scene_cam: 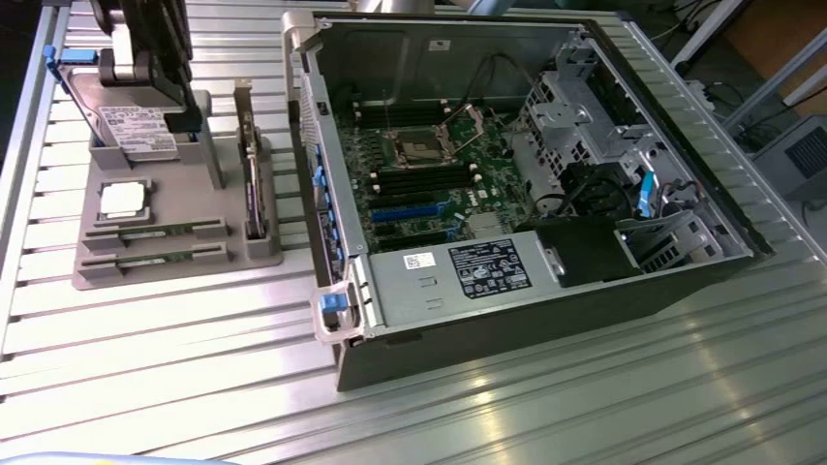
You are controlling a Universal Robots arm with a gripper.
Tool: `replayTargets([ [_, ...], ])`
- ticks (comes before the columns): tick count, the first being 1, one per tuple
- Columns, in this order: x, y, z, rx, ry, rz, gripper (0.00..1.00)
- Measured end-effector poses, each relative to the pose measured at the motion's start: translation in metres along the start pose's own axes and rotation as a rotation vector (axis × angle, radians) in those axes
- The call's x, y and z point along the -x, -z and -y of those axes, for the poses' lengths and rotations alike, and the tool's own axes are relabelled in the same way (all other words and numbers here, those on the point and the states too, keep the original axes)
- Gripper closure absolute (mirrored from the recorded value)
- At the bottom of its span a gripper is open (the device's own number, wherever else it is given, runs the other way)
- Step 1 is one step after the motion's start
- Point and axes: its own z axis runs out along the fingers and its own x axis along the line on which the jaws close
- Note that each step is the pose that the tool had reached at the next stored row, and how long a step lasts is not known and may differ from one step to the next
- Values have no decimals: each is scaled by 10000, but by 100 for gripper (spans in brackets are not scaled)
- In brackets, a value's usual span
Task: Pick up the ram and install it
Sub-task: 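Pick up the ram and move it above insertion slot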
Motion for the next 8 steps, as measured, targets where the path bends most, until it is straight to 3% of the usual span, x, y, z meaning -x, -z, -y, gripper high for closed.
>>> replayTargets([
  [2,0,-4,0,209,13,9,90],
  [3,0,-5,-1,262,16,8,90],
  [6,0,-4,0,285,18,11,90],
  [7,-1,-4,-1,293,16,100,90],
  [8,-4,-5,-6,316,2,387,90],
])
